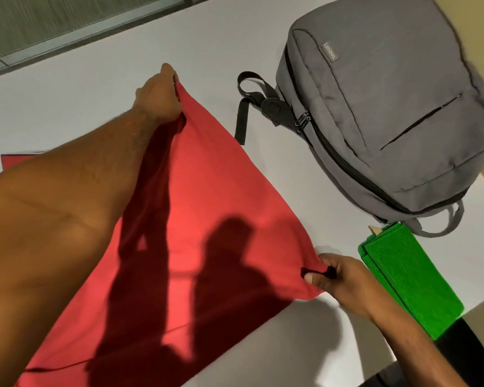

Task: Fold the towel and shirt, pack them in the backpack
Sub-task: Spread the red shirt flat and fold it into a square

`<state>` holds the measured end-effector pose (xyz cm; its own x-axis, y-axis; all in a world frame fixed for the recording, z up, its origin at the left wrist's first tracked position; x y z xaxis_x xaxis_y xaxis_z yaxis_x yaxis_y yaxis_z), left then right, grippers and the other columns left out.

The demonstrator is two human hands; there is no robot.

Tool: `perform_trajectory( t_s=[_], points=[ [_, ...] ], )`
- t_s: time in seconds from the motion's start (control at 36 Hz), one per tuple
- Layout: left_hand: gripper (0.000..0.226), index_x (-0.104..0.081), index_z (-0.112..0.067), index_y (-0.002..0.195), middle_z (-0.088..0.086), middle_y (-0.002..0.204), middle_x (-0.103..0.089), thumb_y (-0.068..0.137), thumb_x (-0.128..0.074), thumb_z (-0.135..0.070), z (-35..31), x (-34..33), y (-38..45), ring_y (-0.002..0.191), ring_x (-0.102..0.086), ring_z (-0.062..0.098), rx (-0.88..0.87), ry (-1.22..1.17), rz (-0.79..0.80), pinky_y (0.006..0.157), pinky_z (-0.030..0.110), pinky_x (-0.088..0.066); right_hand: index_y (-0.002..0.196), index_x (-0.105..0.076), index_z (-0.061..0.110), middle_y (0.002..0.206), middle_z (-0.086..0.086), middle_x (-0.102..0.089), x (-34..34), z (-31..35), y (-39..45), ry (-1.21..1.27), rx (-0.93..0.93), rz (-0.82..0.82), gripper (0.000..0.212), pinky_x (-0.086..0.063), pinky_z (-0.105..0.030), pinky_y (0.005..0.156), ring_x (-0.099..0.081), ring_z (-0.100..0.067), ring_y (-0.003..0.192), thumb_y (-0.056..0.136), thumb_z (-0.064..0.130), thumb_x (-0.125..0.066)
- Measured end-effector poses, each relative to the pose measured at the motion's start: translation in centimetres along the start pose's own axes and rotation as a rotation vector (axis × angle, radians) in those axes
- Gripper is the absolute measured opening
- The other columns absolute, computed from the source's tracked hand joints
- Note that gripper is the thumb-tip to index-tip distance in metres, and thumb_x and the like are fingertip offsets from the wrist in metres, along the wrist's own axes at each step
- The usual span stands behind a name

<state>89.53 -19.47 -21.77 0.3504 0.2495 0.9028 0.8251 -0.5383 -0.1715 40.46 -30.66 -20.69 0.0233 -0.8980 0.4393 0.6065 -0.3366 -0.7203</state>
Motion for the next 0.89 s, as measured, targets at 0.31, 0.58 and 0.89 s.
perform_trajectory(
  t_s=[0.31,0.58,0.89],
  points=[
    [0.035,-0.067,-0.012,0.109,0.016,0.111,-0.066,0.087,-0.041,-0.006,-4.7,2.8,2.0,0.116,-0.051,0.035,-0.028,-0.037,-0.373,0.087,0.041,-0.043,0.07,-0.075,0.022,0.063,0.007,-0.072,4.8,0.0,-1.7,-0.012,-0.186,-0.196,0.037,-0.047,-0.027,0.056,-0.061,-0.007,0.052,0.08,0.057,-0.078],
    [0.027,-0.06,-0.004,0.112,0.014,0.116,-0.063,0.096,-0.038,-0.002,-6.8,0.1,1.7,0.093,-0.054,0.023,0.032,-0.094,-0.383,0.075,0.033,-0.036,0.068,-0.071,0.015,0.057,0.013,-0.068,4.6,-2.0,-1.4,-0.153,-0.275,-0.175,0.037,-0.044,-0.027,0.055,-0.059,-0.001,0.05,0.099,0.036,-0.068],
    [0.054,-0.036,-0.008,0.153,0.015,0.153,-0.04,0.101,-0.051,-0.014,-7.7,-2.4,0.2,0.131,-0.052,0.025,-0.149,-0.259,-0.098,0.107,0.029,-0.037,0.071,-0.063,0.018,0.059,0.006,-0.062,4.4,-1.6,-2.1,-0.247,-0.31,-0.291,0.02,-0.036,-0.03,0.051,-0.057,-0.013,0.057,0.083,0.021,-0.079]
  ],
)
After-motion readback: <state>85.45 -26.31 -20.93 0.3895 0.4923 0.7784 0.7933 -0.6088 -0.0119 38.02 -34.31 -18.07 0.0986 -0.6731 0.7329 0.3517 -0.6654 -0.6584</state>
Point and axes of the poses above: each hand's wrist, its own y-axis towards the middle knuckle, its own x-axis out of the back of the hand, z = x × y, the point moved 3 cm from there along y, towards the middle knuckle
